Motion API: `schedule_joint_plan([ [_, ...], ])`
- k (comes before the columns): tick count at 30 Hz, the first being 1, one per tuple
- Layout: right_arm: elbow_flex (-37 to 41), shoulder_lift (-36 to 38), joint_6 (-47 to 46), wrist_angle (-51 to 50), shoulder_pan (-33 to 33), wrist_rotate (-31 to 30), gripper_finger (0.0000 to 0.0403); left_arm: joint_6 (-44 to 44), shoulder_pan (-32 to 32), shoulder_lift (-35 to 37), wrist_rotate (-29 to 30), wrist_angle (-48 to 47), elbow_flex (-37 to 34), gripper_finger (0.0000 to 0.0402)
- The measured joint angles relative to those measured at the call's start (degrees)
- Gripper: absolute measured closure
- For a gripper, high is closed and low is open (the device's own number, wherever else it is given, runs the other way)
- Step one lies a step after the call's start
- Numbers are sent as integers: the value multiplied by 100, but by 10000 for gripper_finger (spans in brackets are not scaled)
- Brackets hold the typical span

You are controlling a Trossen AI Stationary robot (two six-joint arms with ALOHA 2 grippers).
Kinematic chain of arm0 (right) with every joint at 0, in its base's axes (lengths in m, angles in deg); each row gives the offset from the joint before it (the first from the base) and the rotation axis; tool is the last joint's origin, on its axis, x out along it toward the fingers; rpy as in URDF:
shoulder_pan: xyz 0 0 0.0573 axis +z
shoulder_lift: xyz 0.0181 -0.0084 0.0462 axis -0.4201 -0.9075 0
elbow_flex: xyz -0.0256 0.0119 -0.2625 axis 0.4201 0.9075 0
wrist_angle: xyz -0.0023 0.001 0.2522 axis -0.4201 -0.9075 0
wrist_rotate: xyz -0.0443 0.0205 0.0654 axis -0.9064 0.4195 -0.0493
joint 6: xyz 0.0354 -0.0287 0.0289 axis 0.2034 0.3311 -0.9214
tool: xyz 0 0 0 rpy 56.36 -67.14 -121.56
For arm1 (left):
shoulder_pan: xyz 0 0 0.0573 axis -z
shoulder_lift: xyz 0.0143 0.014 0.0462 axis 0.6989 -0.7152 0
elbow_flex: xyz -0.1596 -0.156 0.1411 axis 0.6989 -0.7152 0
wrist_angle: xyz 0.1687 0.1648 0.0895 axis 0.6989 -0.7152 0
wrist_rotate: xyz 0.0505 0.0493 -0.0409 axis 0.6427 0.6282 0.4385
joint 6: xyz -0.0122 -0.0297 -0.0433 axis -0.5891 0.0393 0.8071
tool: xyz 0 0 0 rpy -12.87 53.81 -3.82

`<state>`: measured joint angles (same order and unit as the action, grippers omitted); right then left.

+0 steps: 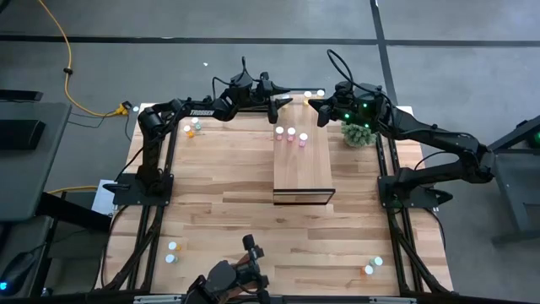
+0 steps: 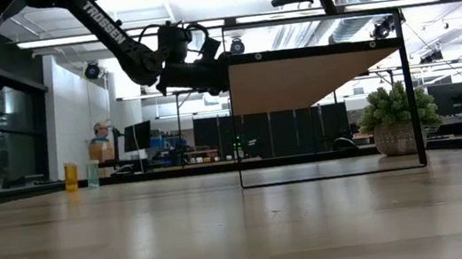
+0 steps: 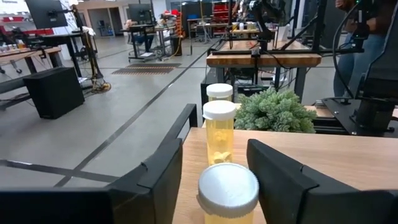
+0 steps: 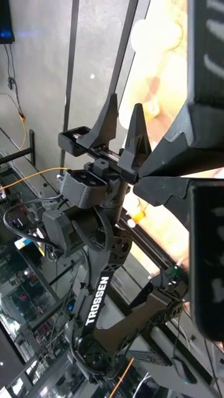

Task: Pick and place medicine bottles onto shelf by color
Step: Put the yellow pill bottle on the shelf aligned with the other yellow pill bottles, then put the top blue pill bottle on the shelf

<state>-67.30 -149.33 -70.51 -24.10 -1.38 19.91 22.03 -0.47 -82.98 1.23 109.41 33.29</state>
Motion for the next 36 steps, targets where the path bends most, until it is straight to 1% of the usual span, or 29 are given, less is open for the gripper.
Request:
schedule_joint_plan([
  [7,0,-2,2,0,0,-2,403,85,2,0,-2,0,0,195],
  [12,0,-2,2,0,0,0,403,108,0,2,-2,-1,2,180],
  [25,0,-2,4,-1,0,0,403,258,0,2,-4,0,2,178],
  [32,0,-2,4,0,0,0,403,562,0,11,-17,2,2,178],
  [36,0,-2,4,0,0,0,403,882,0,11,-85,48,2,178],
])
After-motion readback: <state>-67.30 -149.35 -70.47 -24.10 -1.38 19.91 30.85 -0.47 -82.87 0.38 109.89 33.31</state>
